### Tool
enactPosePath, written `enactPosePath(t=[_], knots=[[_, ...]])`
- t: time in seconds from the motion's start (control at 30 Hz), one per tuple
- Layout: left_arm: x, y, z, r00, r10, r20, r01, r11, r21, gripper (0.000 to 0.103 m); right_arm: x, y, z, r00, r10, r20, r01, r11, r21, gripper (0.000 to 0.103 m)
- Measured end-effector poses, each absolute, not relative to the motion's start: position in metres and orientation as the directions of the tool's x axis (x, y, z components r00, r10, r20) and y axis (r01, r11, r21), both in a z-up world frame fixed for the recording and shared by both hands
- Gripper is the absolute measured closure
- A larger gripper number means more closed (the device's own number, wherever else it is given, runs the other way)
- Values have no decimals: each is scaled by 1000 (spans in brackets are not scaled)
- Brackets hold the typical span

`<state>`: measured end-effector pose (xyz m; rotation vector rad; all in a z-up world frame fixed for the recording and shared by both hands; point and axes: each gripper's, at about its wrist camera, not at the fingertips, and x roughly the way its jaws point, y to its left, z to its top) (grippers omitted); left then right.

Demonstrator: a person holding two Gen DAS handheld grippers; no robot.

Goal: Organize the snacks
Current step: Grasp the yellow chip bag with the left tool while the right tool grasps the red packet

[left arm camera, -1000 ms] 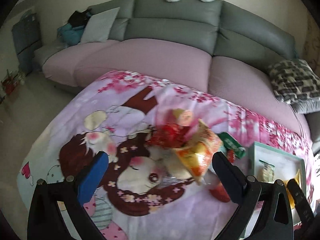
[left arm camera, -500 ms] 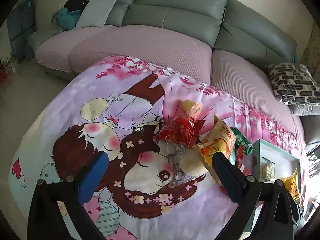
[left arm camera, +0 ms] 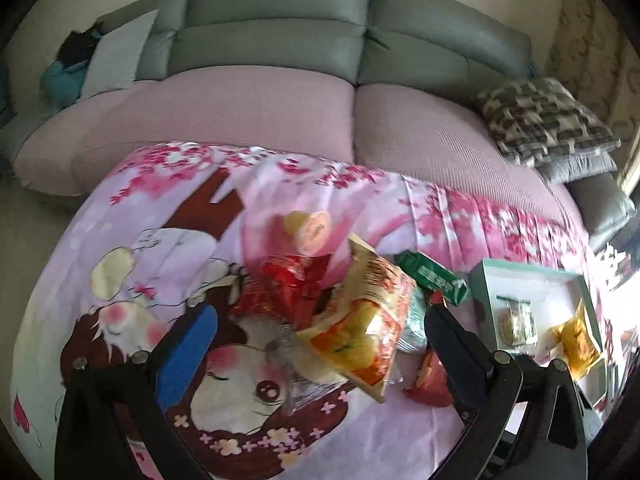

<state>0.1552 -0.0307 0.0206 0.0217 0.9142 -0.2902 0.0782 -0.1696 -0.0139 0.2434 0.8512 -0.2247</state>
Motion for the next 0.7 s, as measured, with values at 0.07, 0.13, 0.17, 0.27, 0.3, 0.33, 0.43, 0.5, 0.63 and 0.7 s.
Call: enactPosePath(t=[0.07,0.13,0.17,0.27,0.3,0.33,0.43,0.5,0.63,0.7], knots=[[158,-41,17,555,-239,-797,295,952,-81,0,83,-169,-16,635,-89,-768,288,949,127,23],[162,-47,10,516,-256,-817,316,944,-96,0,86,-167,-20,628,-81,-774,285,950,131,28],[163,-49,8,506,-266,-821,320,941,-107,0,88,-166,-21,624,-75,-777,282,950,135,28],[166,-54,3,499,-253,-829,319,943,-96,0,93,-164,-28,611,-65,-789,277,951,137,28],[167,-56,2,498,-245,-832,319,944,-86,0,95,-163,-29,609,-59,-791,275,951,140,28],[167,-58,0,490,-243,-837,320,943,-87,0,96,-163,-32,605,-56,-794,275,951,142,28],[169,-60,-6,469,-253,-846,320,942,-105,1,100,-162,-41,585,-53,-809,281,949,141,29],[169,-60,-7,475,-235,-848,315,945,-85,2,102,-163,-47,573,-50,-818,286,948,142,32],[170,-59,-12,465,-221,-857,309,948,-77,23,106,-158,-53,565,-79,-821,280,955,101,33],[171,-58,-13,463,-209,-862,305,950,-66,26,107,-157,-55,560,-84,-824,277,957,91,36]])
